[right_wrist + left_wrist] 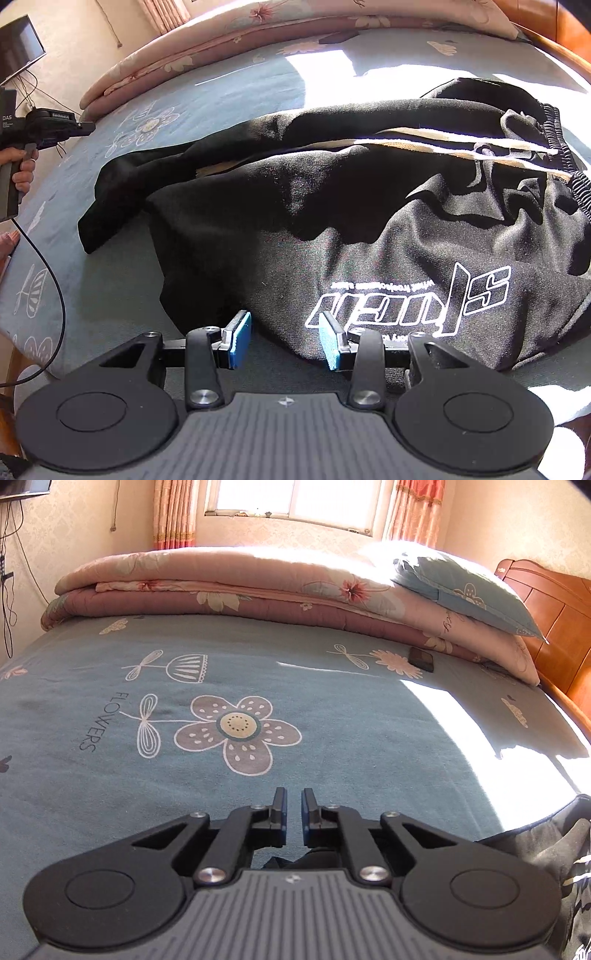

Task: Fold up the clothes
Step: 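Grasp a pant leg hem with the left gripper and pull it outward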

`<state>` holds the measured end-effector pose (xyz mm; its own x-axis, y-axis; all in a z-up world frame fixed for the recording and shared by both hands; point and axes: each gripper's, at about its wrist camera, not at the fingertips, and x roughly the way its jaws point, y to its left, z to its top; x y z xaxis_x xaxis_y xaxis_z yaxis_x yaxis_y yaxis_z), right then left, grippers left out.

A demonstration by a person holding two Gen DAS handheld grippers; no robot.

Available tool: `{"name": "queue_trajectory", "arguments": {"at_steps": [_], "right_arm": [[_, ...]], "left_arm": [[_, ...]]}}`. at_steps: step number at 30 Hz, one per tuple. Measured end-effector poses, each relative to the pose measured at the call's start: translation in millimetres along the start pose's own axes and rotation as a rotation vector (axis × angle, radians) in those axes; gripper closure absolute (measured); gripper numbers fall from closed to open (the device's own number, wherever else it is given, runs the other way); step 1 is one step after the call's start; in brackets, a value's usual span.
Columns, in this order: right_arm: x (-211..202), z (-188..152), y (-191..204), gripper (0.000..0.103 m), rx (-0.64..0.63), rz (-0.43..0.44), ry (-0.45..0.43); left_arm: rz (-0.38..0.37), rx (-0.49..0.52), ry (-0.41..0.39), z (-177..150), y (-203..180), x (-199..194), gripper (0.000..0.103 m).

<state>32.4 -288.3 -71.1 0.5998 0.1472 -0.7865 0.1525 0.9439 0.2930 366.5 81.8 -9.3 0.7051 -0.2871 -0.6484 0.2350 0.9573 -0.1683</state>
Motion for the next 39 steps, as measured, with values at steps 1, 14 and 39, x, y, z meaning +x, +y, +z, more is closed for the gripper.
{"name": "queue_trajectory", "arguments": {"at_steps": [1,14,39], "right_arm": [[1.4,0.0,-0.2,0.057,0.001,0.0,0.003],[6.3,1.2,5.8,0.056,-0.019,0.002,0.014],[2.7,29.3,13.3,0.056,-0.049,-0.027,-0.053]], "left_arm": [[-0.018,-0.016,0.009,-9.4,3.0,0.4,0.073],[-0.162,-0.195,0.149,-87.0,25.4,38.2,0.042],[0.0,0.017,-0.071,88.0,-33.1,74.8,0.1]]}}
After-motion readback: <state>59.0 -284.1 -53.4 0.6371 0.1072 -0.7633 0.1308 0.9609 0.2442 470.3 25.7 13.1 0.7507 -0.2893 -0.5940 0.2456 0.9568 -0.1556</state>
